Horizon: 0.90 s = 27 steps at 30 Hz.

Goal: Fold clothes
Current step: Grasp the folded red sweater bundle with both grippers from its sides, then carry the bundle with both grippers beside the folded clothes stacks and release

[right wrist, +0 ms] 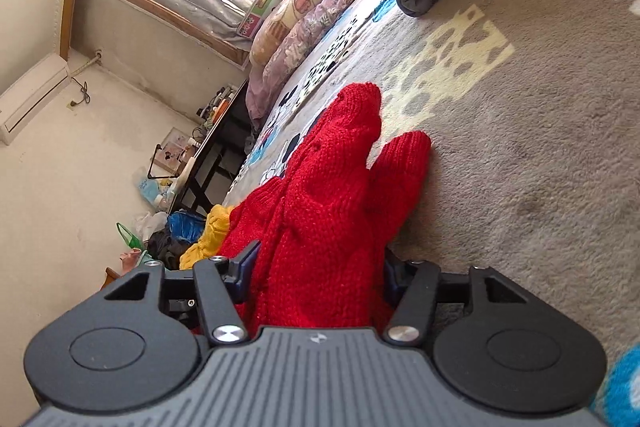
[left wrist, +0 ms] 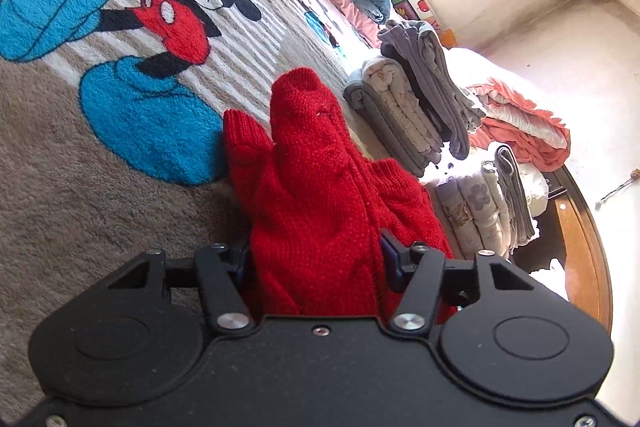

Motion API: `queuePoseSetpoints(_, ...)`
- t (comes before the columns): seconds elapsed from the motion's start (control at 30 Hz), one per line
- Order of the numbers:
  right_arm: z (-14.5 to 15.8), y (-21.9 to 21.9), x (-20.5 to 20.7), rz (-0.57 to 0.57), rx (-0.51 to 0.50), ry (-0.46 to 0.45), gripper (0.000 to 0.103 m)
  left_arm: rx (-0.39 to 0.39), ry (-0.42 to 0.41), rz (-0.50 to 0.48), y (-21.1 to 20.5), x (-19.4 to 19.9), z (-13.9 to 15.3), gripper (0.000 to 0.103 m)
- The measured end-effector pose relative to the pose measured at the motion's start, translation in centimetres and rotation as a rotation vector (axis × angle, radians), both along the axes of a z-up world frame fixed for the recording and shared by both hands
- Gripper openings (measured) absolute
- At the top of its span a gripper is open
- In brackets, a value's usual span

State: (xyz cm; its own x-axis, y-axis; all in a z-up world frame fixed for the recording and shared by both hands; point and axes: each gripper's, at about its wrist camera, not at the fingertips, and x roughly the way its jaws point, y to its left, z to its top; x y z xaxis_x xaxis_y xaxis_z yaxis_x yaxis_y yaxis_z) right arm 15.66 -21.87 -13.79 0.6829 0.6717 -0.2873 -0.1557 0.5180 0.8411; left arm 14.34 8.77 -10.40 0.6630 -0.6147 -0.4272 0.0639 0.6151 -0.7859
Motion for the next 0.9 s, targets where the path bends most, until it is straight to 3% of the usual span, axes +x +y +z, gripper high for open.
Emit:
queuePoseSetpoints(0.37,3.1,-5.7,-7.2,-0.068,0.084,-0.066,0.057,-0.108,-0.048,-0.149,-4.9,-4.2,2.7,0.054)
queuePoseSetpoints(0.43,3.5,-6.8,-8.3,-0.088,0.062,-0.07,0.057,-0.064,-0.023,-0.181,-6.3,-4.6,2.1,0.055)
queuePoseSetpoints(0.5,3.6,-7.9,-9.3,-0.11,0.034,-0.066,0.058,0.063,0.033,-0.234,-8.1,-4.5,0.8,0.066)
queuePoseSetpoints(0.57,2.4,-8.6,-9.5,-0.148,-0.048,0.007,0.07,0.18,0.07,-0.232,-9.0,-4.7,-0.2,0.07)
queuePoseSetpoints(0.6,1.6,-8.9,-9.6,-0.17,-0.083,0.046,0.077,0.173,0.06,-0.238,-8.9,-4.8,-0.4,0.072)
queuePoseSetpoints(0.67,-0.6,-10.0,-10.2,-0.234,-0.103,0.144,0.072,0.158,0.059,-0.235,-8.6,-5.0,-0.2,0.075)
queuePoseSetpoints(0.73,-1.2,-10.7,-10.6,-0.258,-0.042,0.142,0.073,0.149,0.059,-0.229,-8.4,-5.2,-0.4,0.078)
queuePoseSetpoints(0.83,-0.9,-10.2,-10.0,-0.239,-0.087,0.125,0.08,0.125,0.064,-0.226,-8.4,-5.4,-1.1,0.077)
queuePoseSetpoints(0.9,-1.4,-10.0,-9.6,-0.216,-0.073,0.12,0.08,0.098,0.045,-0.23,-8.5,-5.4,-0.9,0.067)
